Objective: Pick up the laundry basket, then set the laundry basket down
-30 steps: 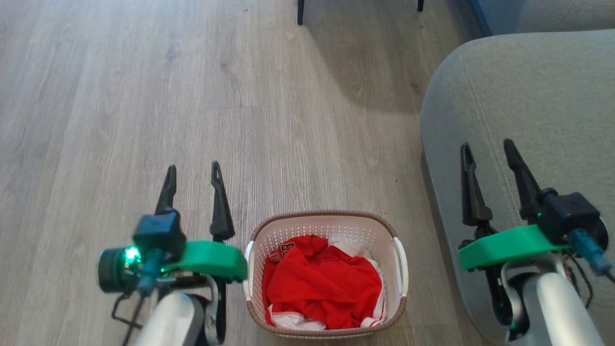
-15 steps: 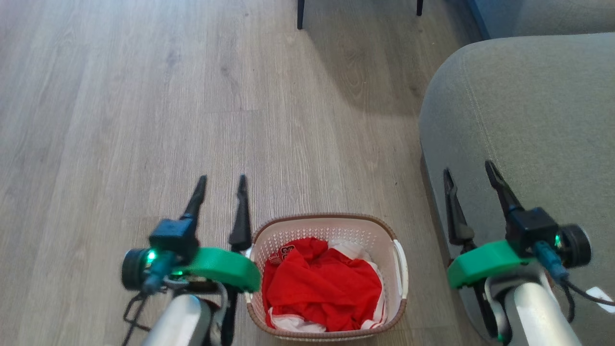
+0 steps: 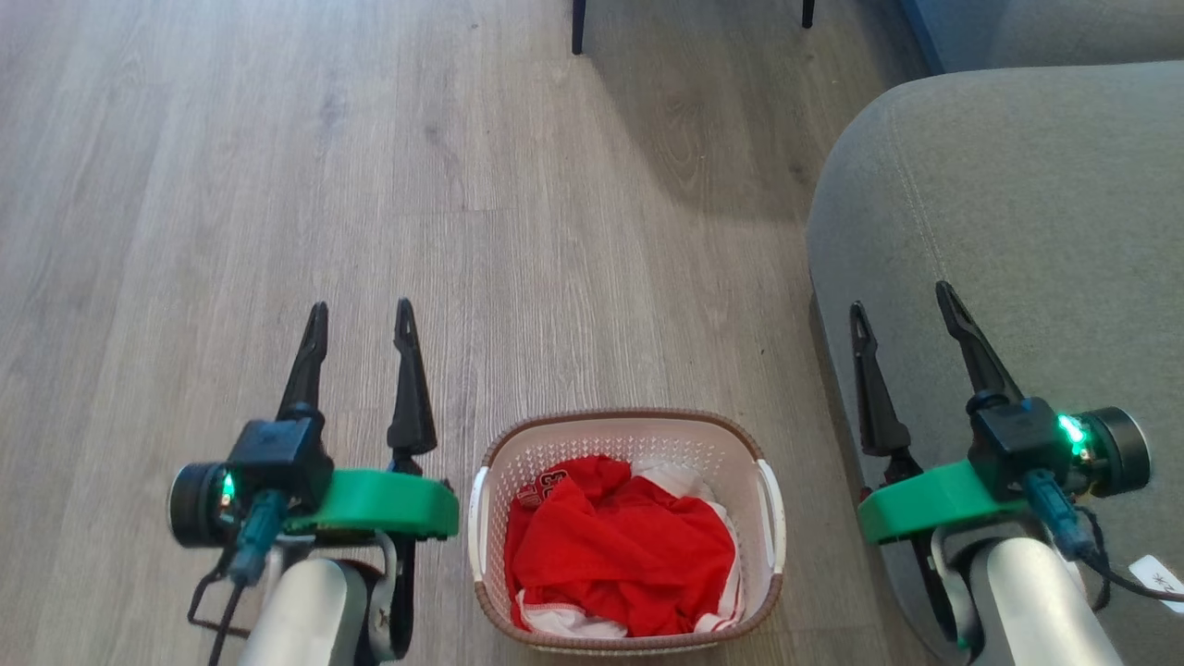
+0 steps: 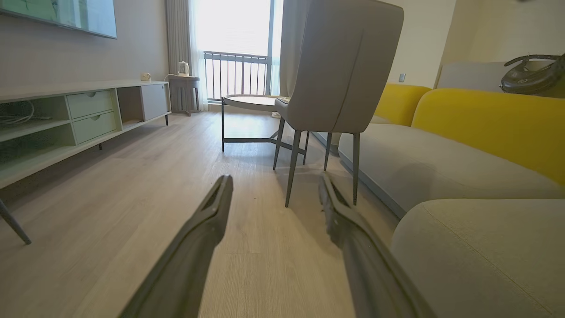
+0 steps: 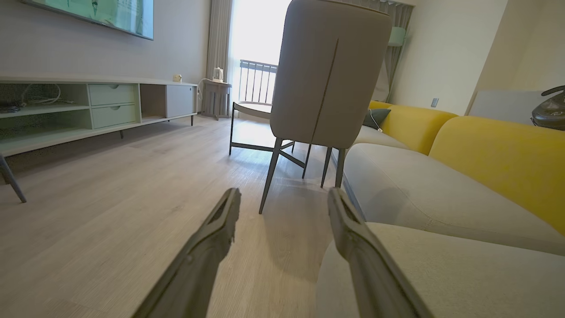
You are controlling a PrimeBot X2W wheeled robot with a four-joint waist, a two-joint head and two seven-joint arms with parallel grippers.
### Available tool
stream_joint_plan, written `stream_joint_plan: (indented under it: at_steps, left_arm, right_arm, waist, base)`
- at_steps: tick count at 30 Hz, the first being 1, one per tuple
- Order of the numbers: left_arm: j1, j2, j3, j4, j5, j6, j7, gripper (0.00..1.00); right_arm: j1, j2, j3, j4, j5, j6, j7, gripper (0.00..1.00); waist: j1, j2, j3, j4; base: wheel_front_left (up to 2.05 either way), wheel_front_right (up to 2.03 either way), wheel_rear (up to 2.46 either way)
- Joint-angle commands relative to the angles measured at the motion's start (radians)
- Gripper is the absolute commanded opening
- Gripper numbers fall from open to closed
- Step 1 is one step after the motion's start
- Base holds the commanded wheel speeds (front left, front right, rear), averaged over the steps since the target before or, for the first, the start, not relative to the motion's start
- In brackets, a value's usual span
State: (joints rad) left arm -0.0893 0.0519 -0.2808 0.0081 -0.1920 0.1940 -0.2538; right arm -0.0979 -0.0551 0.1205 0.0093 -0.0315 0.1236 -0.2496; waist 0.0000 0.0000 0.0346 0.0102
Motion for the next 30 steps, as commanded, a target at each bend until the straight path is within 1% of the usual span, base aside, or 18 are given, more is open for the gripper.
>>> stream_joint_plan:
  at_steps: [1, 5, 6, 11, 18, 21, 24, 26, 30]
  left_arm:
    - [-0.038, -0.001, 0.034, -0.036, -0.021, -0.004, -0.008, 1.0]
    - [-0.025, -0.001, 0.036, -0.007, -0.073, -0.026, -0.008, 1.0]
    - [-0.025, -0.001, 0.036, -0.007, -0.073, -0.026, -0.008, 1.0]
    - [-0.015, -0.001, 0.038, 0.06, -0.117, -0.064, -0.008, 1.0]
    - [-0.007, -0.002, 0.028, 0.13, -0.131, -0.105, -0.008, 1.0]
    - [-0.008, -0.002, 0.029, 0.138, -0.13, -0.108, -0.008, 1.0]
    - [-0.01, -0.002, 0.03, 0.145, -0.133, -0.112, -0.008, 1.0]
    - [-0.01, -0.002, 0.02, 0.165, -0.108, -0.117, -0.008, 1.0]
    - [-0.016, -0.002, 0.019, 0.172, -0.116, -0.109, -0.008, 1.0]
  right_arm:
    - [-0.03, 0.005, 0.02, -0.037, 0.013, 0.007, -0.012, 1.0]
    - [-0.02, 0.005, 0.005, -0.011, 0.069, 0.007, -0.012, 1.0]
    - [-0.02, 0.005, 0.005, -0.011, 0.069, 0.007, -0.012, 1.0]
    - [-0.009, 0.005, -0.011, 0.052, 0.137, 0.007, -0.012, 1.0]
    - [-0.008, 0.005, -0.003, 0.148, 0.158, 0.007, -0.012, 1.0]
    - [-0.014, 0.005, 0.004, 0.185, 0.146, 0.007, -0.012, 1.0]
    - [-0.022, 0.005, 0.003, 0.195, 0.139, 0.007, -0.012, 1.0]
    - [-0.026, 0.005, 0.003, 0.198, 0.14, 0.007, -0.012, 1.0]
    - [-0.03, 0.005, 0.004, 0.2, 0.138, 0.007, -0.012, 1.0]
  waist:
    - [0.0, 0.0, 0.0, 0.0]
    - [0.0, 0.0, -0.003, -0.002]
    - [0.0, 0.0, -0.003, -0.002]
    - [0.0, 0.0, -0.01, -0.004]
    - [0.0, 0.0, -0.014, -0.008]
    - [0.0, 0.0, -0.014, -0.01]
    - [0.0, 0.0, -0.011, -0.012]
    - [0.0, 0.0, -0.01, -0.013]
    - [0.0, 0.0, -0.006, -0.013]
  base:
    - [0.0, 0.0, 0.0]
    - [0.0, 0.0, 0.0]
    - [0.0, 0.0, 0.0]
    - [0.0, 0.0, 0.0]
    - [0.0, 0.0, 0.0]
    - [0.0, 0.0, 0.0]
    - [0.0, 0.0, 0.0]
    - [0.0, 0.0, 0.0]
    - [0.0, 0.0, 0.0]
